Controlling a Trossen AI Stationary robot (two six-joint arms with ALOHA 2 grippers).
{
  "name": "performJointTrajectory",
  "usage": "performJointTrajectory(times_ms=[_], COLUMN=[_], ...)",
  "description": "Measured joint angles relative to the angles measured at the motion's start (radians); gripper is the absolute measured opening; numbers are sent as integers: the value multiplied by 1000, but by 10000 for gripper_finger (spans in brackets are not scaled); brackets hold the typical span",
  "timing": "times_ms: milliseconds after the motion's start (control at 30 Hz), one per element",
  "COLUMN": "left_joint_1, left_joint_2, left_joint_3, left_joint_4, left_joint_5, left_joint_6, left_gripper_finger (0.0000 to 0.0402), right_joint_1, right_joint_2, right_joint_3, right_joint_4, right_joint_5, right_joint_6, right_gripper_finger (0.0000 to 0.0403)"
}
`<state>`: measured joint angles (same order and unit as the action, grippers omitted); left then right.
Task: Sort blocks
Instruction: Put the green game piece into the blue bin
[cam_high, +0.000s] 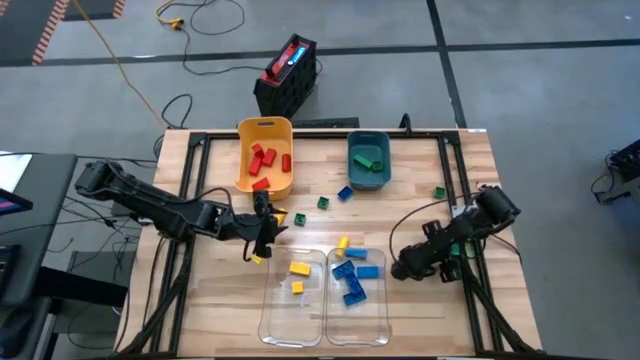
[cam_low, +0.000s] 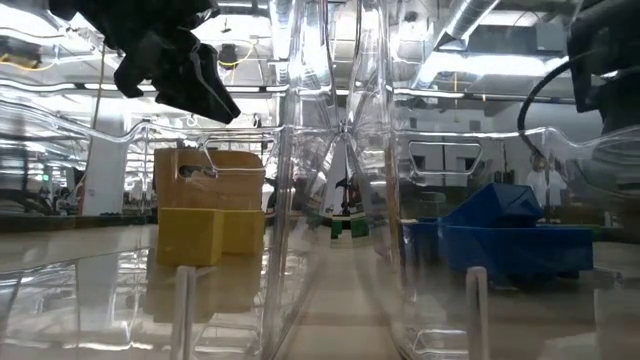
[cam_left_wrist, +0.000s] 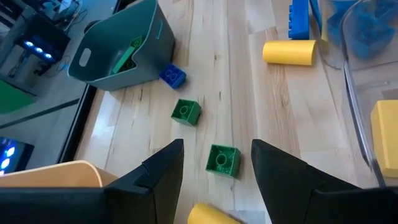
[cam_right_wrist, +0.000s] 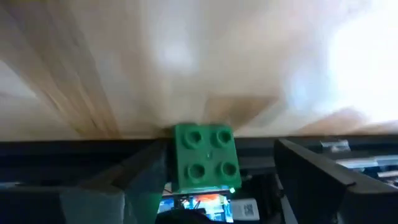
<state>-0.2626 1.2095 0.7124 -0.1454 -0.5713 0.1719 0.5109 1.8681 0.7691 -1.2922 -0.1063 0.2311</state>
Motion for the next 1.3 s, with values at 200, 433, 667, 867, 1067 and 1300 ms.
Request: performJointTrajectory(times_ms=[200,433,667,867,1067,1300], left_joint_1=[0,0,2,2,3,3], left_joint_2=[-2,-68,-133,-144,-144,-144], left_joint_3=[0,1,1,1,1,1], left_joint_4=[-8,-49,-101,-91,-89,-84], left_joint_5=[-12,-23,-25,-32,-36,-36], left_joint_6=[6,-7,-23,-17,-10,-9], left_gripper_finger=[182,182,182,182,182,182], right_joint_1=[-3,-1,-3,-29,-59,-91], right_joint_2=[-4,-3,-3,-59,-207,-377], right_joint_3=[-3,-3,14,101,198,263], right_joint_4=[9,41,6,-77,-109,-109], right_joint_5=[-18,-76,-70,35,115,221], right_joint_6=[4,14,15,91,225,375], right_gripper_finger=[266,169,77,64,48,42])
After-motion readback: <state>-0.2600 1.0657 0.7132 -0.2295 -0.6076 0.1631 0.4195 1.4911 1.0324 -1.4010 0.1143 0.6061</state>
